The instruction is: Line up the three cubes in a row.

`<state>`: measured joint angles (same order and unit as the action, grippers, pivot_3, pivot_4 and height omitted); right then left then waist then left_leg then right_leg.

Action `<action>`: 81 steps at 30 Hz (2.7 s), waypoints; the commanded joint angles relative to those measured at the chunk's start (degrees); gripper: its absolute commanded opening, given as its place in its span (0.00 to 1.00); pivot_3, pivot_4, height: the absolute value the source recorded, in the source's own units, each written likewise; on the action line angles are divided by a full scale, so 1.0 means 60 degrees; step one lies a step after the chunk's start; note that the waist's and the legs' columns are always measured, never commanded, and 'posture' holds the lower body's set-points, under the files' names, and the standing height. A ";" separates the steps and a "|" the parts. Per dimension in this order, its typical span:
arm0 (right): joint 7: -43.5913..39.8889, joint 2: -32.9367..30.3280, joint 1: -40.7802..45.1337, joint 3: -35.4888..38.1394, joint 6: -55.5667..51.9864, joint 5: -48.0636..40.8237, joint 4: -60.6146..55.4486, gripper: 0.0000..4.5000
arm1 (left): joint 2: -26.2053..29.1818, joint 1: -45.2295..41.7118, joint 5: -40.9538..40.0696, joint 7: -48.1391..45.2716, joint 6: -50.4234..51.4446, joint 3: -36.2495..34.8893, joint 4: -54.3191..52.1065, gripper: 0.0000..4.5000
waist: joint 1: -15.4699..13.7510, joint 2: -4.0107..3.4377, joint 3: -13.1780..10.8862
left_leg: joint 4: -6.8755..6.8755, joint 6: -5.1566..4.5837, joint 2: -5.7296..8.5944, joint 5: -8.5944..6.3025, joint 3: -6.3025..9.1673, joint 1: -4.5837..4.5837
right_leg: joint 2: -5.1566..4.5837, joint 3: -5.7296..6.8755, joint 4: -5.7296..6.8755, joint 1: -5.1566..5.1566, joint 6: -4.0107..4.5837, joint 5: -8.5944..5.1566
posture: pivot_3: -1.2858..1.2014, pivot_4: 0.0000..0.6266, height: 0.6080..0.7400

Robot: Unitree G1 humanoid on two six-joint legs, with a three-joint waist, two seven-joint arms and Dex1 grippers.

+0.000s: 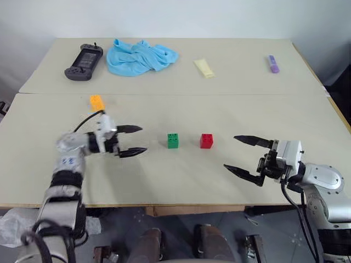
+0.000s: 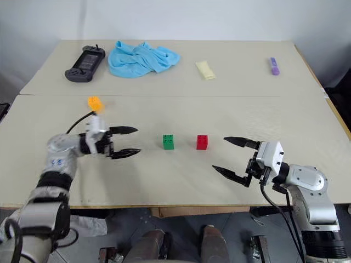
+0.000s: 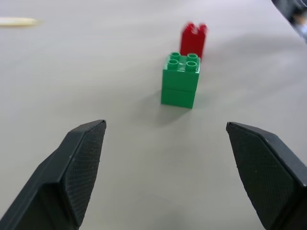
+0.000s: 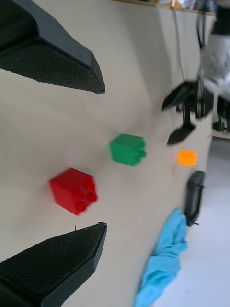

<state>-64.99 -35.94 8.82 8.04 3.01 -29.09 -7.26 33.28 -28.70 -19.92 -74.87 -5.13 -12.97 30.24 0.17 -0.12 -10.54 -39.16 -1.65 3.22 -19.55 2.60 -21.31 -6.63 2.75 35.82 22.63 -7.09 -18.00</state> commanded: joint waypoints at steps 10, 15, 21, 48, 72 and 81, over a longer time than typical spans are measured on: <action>0.0650 0.1416 0.2052 -0.0552 0.0819 0.0606 0.1529 1.00 | -0.2226 0.6469 -0.1697 0.7267 0.1979 -0.5104 -0.6484 0.97 | -0.0260 0.0002 0.0004 | 0.0002 0.0011 0.0003 -0.0003 0.0016 0.0016 | 0.0001 -0.0003 -0.0040 -0.0020 0.0013 -0.0006 | 0.52 0.24 1.00; 0.0501 0.1250 0.2214 -0.0680 0.1005 0.0846 0.1703 1.00 | -0.2780 0.7109 -0.1808 0.8007 0.2215 -0.4675 -0.7464 0.97 | -0.0302 0.0005 0.0006 | 0.0002 0.0009 0.0013 -0.0005 0.0016 0.0017 | -0.0005 -0.0007 -0.0042 -0.0025 0.0013 -0.0006 | 0.52 0.24 1.00; 0.0091 0.1070 0.2109 -0.0898 0.0797 0.0781 0.1483 1.00 | -0.1832 0.4929 -0.1935 0.9600 0.4527 -0.3628 -0.7539 0.97 | -0.0288 0.0005 0.0007 | 0.0003 0.0020 0.0004 -0.0002 0.0017 0.0020 | 0.0005 -0.0004 -0.0032 -0.0018 0.0020 -0.0010 | 0.52 0.24 1.00; 0.0643 0.1051 0.1594 -0.1197 -0.0033 0.0811 0.0306 1.00 | -0.1204 -0.5299 0.2207 1.2680 0.2737 -0.0126 0.4981 0.97 | -0.0149 0.0032 0.0012 | 0.0006 0.0025 0.0034 0.0006 -0.0011 -0.0001 | 0.0034 0.0085 0.0024 0.0025 0.0007 -0.0003 | 0.52 0.24 1.00; 0.1196 0.1061 0.1109 -0.1137 0.0032 0.0930 -0.0021 1.00 | -0.0305 -0.4989 0.1409 0.7434 0.0000 -0.0376 0.5053 0.32 | -0.0182 0.0031 0.0012 | 0.0007 0.0024 0.0030 0.0006 -0.0016 -0.0003 | 0.0034 0.0104 0.0028 0.0028 0.0006 -0.0002 | 0.52 0.24 1.00; 0.0696 -0.0067 0.0330 -0.0322 -0.0162 0.0570 -0.0269 1.00 | 0.1695 -0.2907 0.0461 -0.1991 -0.0360 0.1099 0.2449 0.32 | -0.0081 0.0026 0.0013 | -0.0003 0.0020 0.0018 0.0007 -0.0009 0.0001 | 0.0022 0.0115 0.0021 0.0005 0.0013 -0.0006 | 0.52 0.24 1.00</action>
<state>-60.03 -35.37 11.43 4.27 2.22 -24.15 -6.79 43.46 -45.61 -16.69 -81.06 -5.80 -7.76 46.57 -0.32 0.03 -10.46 -39.18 -1.57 3.36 -19.49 2.55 -21.29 -6.50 3.44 35.95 22.60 -7.02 -18.03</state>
